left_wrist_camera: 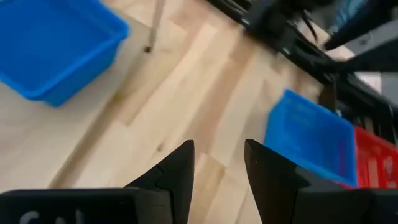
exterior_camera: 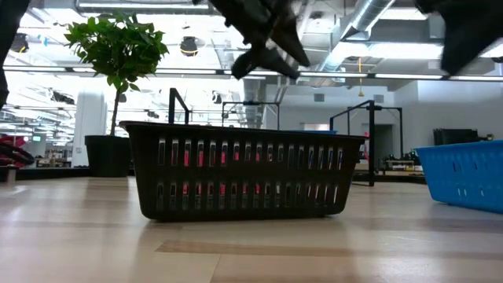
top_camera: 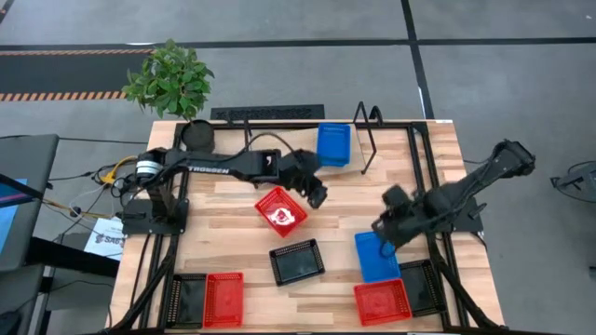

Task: Stack baskets on shelf by color
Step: Stack the blue bin on top of the blue bin on the shelf

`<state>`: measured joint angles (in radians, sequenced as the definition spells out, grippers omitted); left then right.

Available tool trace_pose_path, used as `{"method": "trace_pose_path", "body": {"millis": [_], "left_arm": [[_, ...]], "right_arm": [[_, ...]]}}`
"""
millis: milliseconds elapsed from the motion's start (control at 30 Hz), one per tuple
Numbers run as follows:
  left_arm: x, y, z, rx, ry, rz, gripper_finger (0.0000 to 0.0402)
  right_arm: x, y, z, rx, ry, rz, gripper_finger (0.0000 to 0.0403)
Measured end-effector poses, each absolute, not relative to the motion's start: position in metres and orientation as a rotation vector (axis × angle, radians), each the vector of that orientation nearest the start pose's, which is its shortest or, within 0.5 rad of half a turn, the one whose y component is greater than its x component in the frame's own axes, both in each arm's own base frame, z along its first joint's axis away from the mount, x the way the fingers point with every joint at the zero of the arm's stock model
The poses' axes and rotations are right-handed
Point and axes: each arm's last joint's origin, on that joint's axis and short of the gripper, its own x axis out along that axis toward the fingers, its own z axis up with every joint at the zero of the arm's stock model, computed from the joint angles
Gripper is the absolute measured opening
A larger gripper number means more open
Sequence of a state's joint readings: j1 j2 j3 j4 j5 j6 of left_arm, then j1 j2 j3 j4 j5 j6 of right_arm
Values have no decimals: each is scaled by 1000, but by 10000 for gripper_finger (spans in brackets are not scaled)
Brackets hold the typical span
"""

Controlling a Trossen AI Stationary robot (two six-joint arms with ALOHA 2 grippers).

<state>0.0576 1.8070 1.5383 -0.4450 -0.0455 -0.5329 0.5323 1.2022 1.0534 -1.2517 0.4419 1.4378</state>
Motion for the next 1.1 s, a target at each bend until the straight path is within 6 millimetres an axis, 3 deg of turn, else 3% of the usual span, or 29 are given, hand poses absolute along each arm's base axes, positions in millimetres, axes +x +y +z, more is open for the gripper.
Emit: {"method": "trace_pose_path", "body": {"millis": [167, 533, 833, 1100], "left_arm": [[394, -3, 308, -401, 661, 238, 128], [361, -26, 342, -263, 618, 326, 128], [351, -32, 344, -228, 663, 344, 128], [350, -32, 343, -218, 668, 347, 128]], "right_arm": [[169, 104, 246, 716, 1018, -722, 161], [163, 128, 216, 819, 1166, -860, 161], [171, 140, 192, 782, 1290, -937, 161], [186, 127, 185, 790, 1257, -1000, 161]]}}
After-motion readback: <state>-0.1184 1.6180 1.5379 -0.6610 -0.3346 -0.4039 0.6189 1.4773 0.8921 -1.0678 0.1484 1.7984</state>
